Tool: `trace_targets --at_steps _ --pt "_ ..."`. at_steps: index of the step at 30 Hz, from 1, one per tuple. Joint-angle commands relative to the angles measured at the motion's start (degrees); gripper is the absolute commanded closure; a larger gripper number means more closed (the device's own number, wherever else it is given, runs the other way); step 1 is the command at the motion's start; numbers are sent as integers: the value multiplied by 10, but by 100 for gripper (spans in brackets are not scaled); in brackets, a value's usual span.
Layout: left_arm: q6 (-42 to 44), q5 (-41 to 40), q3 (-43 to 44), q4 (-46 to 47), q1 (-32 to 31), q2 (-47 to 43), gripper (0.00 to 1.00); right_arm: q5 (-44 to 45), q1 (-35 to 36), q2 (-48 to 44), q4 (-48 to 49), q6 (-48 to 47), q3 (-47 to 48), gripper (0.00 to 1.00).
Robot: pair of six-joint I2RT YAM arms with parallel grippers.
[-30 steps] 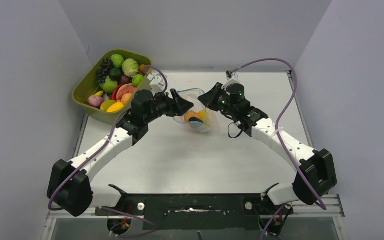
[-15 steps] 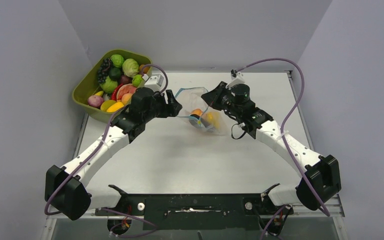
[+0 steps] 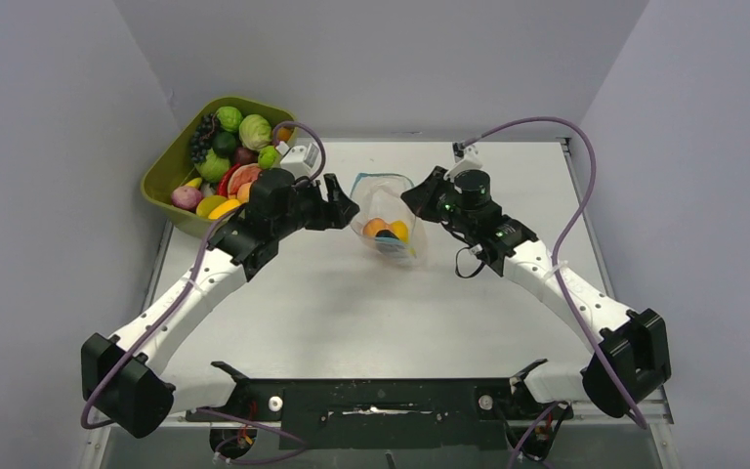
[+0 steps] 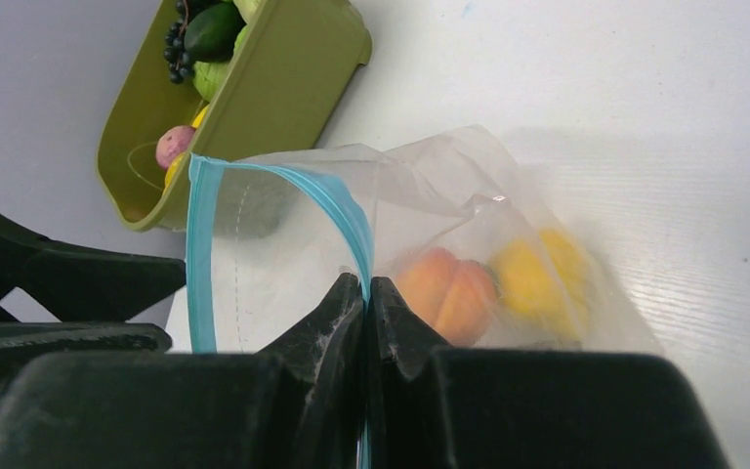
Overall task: Place the food in the zip-top bag and seal the zipper
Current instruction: Pick up the fake fruit from the bin.
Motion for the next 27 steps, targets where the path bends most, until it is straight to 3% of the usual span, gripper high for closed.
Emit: trace_targets --at_steps 1,5,10,18,27 --pt "9 -23 32 15 2 -26 32 20 -4 -38 9 -36 -4 100" --pt "37 -38 55 -2 6 -23 30 29 -5 -52 -2 -54 -16 100" --pt "85 -126 96 -48 24 -10 26 24 -7 -83 1 -65 -34 100" --pt "116 -134 128 -23 145 17 29 8 -9 -100 -7 -78 -40 100" --pt "215 -244 182 -10 226 121 38 -13 -10 -86 -18 -93 -16 100"
